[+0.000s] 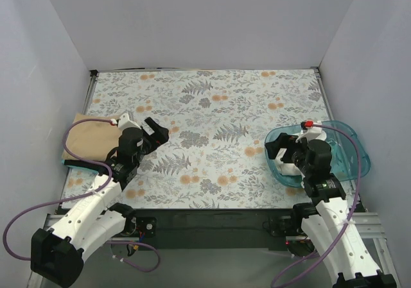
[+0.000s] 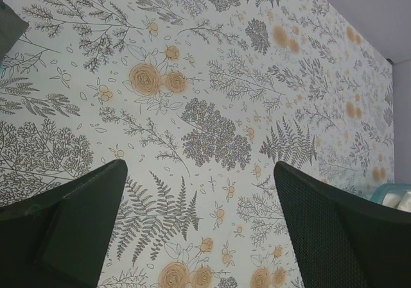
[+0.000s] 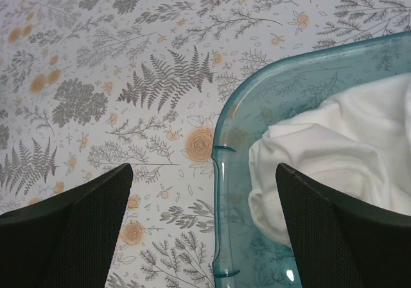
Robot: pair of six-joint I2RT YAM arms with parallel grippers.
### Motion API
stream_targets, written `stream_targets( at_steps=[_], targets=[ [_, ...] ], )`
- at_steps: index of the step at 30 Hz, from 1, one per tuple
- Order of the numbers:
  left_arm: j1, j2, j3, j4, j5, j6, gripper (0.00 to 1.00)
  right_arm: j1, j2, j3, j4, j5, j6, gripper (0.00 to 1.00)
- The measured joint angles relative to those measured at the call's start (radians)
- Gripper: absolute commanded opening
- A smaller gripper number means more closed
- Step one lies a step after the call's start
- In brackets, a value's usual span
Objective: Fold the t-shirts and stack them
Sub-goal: Grab the tshirt from the pile
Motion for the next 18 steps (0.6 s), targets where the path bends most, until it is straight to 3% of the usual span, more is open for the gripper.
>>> stream_targets(
  at_steps=[10,18],
  targets=[
    [0.000,0.020,0.009,-0.024,0.017,-0.008,0.98,0.000,-0.029,0.013,-0.154,0.224,0.081,0.98],
    [0.000,0.018,0.009,-0.032,0.016,-0.016,0.98,0.000,0.210,0.014,-0.185,0.344,0.123,0.96]
  ],
)
